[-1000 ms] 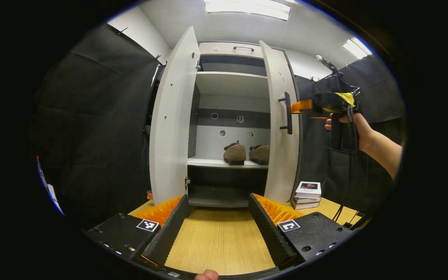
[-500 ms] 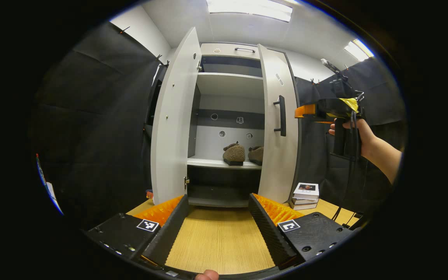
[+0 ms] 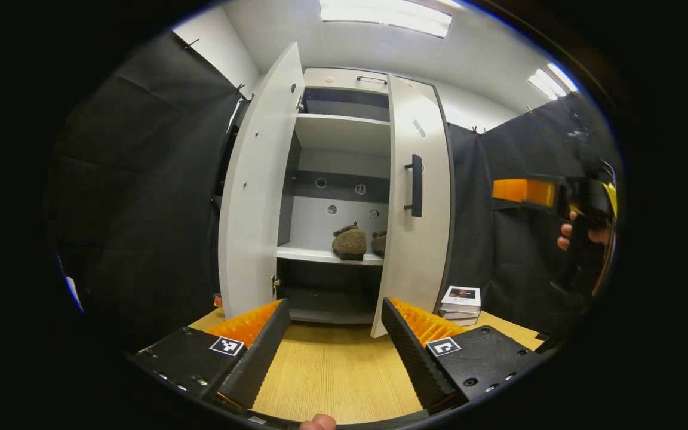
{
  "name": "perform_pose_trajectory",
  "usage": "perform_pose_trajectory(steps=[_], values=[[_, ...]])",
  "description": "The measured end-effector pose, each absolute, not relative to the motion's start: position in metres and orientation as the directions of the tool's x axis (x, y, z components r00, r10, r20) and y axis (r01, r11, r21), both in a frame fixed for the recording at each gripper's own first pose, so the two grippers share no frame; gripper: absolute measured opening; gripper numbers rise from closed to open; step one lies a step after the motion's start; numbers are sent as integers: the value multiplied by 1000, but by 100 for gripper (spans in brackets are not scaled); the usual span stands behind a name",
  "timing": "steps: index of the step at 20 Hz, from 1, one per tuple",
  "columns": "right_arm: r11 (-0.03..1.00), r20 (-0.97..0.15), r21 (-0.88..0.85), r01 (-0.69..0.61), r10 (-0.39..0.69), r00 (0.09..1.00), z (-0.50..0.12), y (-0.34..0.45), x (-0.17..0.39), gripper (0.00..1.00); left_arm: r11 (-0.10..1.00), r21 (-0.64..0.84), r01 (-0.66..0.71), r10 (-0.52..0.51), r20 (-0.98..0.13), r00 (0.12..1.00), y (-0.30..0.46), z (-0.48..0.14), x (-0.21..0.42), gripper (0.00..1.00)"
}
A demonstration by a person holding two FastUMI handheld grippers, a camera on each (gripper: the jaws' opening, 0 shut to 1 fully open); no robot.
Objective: Grab one shoe with the right hand and put it into the shoe cabinet, grab the other shoe with the left hand and put it into the shoe cabinet; then close the right door with the right hand and the left door with the left hand.
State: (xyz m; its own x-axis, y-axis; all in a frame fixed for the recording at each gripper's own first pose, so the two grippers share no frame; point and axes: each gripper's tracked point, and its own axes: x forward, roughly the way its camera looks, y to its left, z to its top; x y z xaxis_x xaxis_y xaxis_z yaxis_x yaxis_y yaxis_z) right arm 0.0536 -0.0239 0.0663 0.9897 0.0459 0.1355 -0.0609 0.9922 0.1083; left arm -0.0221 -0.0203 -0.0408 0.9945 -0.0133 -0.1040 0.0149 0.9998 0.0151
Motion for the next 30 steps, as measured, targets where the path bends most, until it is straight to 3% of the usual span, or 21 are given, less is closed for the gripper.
perform_pose_trajectory(steps=[7,14,21,24,27,28,30], values=[[991,86,134,24,-35,996,6,-29,4,95,1000,14,28,-27,-93,995,-29,-35,-20,95],[992,-36,123,5,-1,999,-67,-12,-18,95,999,5,32,-31,-85,996,-36,-30,-23,95],[986,-57,163,-31,41,998,-76,-2,-19,94,998,-52,40,-42,-50,998,-39,-11,-24,95],[986,-45,164,-21,29,999,-69,-8,-14,94,994,-112,6,-7,-9,1000,-11,20,-14,95],[986,-33,164,-16,22,999,-63,-13,-11,95,990,-109,-89,95,47,994,42,46,-6,95],[987,-31,160,-12,17,999,-61,-15,-10,94,985,-108,-131,139,70,988,62,55,-4,100],[988,-29,154,-2,6,1000,-58,-19,-7,95,972,-96,-214,224,107,969,105,71,0,95]])
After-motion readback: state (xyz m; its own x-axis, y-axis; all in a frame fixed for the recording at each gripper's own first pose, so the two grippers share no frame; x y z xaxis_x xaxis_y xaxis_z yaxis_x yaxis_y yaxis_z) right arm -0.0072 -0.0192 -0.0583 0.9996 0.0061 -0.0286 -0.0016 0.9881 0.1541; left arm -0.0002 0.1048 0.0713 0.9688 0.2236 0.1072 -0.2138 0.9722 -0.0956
